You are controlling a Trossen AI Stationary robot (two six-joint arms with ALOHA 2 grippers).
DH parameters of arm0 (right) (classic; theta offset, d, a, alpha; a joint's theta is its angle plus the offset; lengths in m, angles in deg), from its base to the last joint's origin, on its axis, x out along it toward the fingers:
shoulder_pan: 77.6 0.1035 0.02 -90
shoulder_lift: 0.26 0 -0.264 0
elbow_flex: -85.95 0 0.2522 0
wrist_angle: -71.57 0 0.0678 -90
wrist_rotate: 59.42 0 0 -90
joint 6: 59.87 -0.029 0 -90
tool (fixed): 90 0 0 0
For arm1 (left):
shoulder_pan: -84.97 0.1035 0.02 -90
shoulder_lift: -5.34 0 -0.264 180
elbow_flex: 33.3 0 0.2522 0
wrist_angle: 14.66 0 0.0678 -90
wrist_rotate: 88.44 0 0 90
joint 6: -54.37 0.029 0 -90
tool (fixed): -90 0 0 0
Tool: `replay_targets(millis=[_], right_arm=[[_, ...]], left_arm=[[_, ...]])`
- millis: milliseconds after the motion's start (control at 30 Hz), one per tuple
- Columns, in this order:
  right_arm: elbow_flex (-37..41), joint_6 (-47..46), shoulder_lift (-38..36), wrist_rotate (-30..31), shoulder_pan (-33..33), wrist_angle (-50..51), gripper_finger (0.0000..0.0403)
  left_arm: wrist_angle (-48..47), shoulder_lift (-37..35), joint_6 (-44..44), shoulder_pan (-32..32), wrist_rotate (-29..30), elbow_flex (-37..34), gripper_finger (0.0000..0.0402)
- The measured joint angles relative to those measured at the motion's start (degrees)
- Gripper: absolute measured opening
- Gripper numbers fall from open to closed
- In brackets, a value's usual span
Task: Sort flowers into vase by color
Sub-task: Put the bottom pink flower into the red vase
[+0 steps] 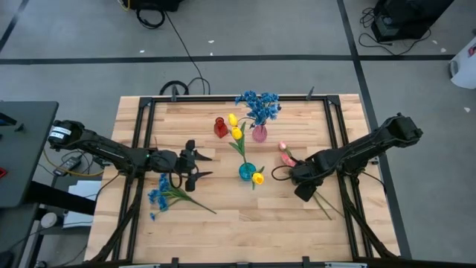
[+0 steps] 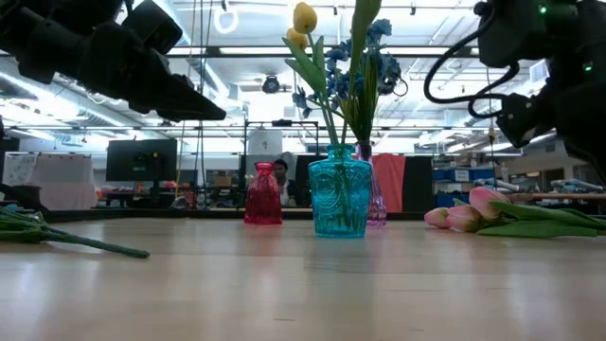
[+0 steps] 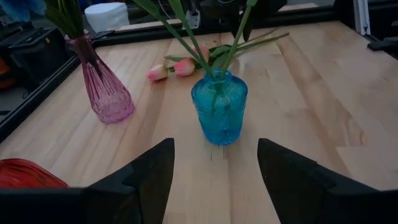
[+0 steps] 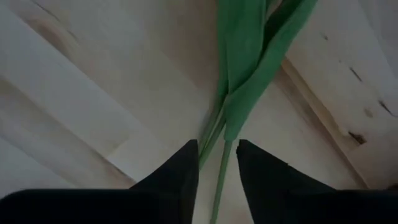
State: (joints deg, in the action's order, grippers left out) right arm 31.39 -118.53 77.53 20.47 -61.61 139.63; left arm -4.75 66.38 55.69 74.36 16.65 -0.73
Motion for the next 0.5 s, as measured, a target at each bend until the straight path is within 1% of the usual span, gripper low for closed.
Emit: replay_targets(millis=[100, 267, 500], right_arm=[[1.5, -0.2, -0.4, -0.5, 0.0, -0.3, 0.0109], [4.5, -1.5, -0.4, -4.5, 0.0, -3.0, 0.0096], [7.4, -1.9, 0.0, -3.6, 0.0, -5.5, 0.0091]], left_arm=[[-0.5, 0.0, 0.0, 0.0, 0.0, 0.0, 0.0237], [-1.7, 0.0, 0.0, 0.0, 0.0, 0.0, 0.0237], [-1.8, 0.0, 0.0, 0.0, 0.0, 0.0, 0.0237]])
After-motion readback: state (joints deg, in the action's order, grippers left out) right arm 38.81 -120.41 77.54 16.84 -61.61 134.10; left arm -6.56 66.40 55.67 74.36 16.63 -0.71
